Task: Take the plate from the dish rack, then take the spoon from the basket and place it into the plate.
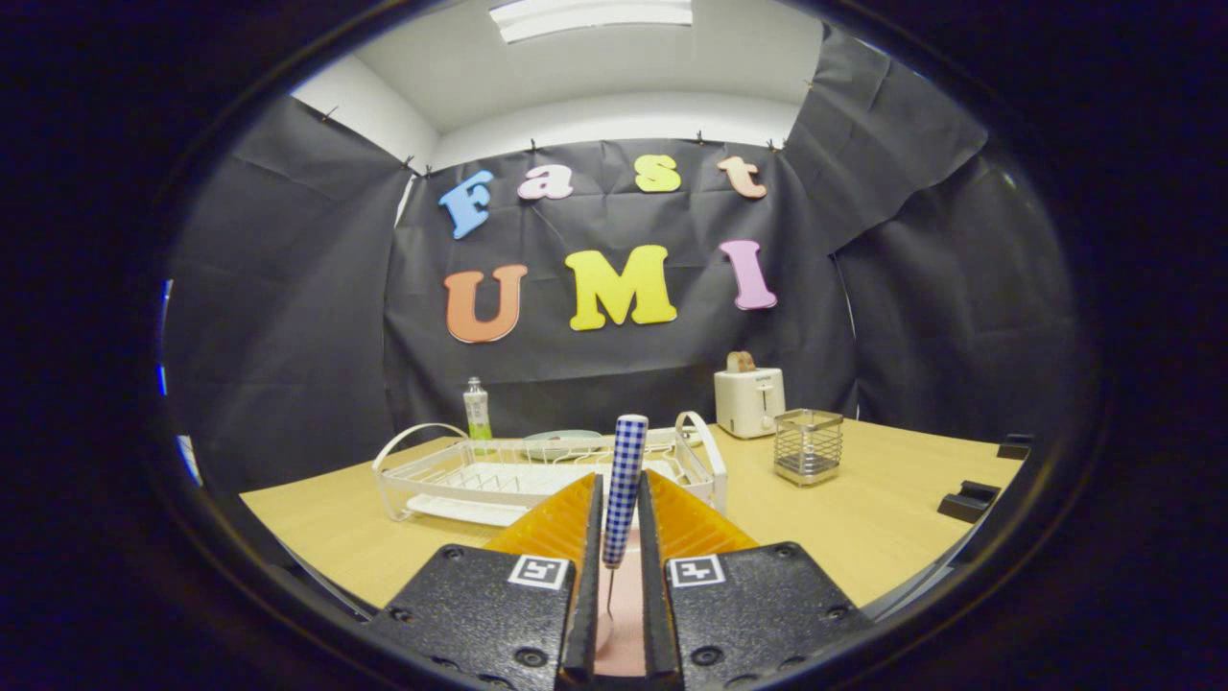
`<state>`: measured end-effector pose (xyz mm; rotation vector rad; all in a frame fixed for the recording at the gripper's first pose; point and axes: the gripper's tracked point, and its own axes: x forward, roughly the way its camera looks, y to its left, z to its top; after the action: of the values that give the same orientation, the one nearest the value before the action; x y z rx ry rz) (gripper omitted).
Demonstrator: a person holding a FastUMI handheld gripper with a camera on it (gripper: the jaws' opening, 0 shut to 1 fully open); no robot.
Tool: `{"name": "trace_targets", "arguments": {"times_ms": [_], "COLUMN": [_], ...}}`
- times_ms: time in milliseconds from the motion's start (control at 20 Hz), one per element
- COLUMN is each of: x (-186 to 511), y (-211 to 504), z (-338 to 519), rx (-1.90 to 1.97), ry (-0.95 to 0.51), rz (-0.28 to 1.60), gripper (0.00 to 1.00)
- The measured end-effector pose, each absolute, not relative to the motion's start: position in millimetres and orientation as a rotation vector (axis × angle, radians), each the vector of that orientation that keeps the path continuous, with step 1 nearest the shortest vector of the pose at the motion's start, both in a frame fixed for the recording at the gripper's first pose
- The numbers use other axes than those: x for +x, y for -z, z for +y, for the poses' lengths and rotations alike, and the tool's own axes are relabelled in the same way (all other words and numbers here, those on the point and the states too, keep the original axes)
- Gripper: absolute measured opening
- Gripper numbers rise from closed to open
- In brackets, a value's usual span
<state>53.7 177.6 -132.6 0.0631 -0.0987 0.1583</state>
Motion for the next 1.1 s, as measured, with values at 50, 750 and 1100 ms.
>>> {"name": "trace_targets", "arguments": {"times_ms": [50, 750, 1100], "x": [51, -2, -37], "y": [129, 51, -4], "z": [173, 132, 100], "rx": [0.065, -0.022, -0.03], "ry": [-0.161, -0.155, -0.12], "rz": [-0.102, -0.026, -0.064], "gripper": [0.31, 1.0, 1.0]}}
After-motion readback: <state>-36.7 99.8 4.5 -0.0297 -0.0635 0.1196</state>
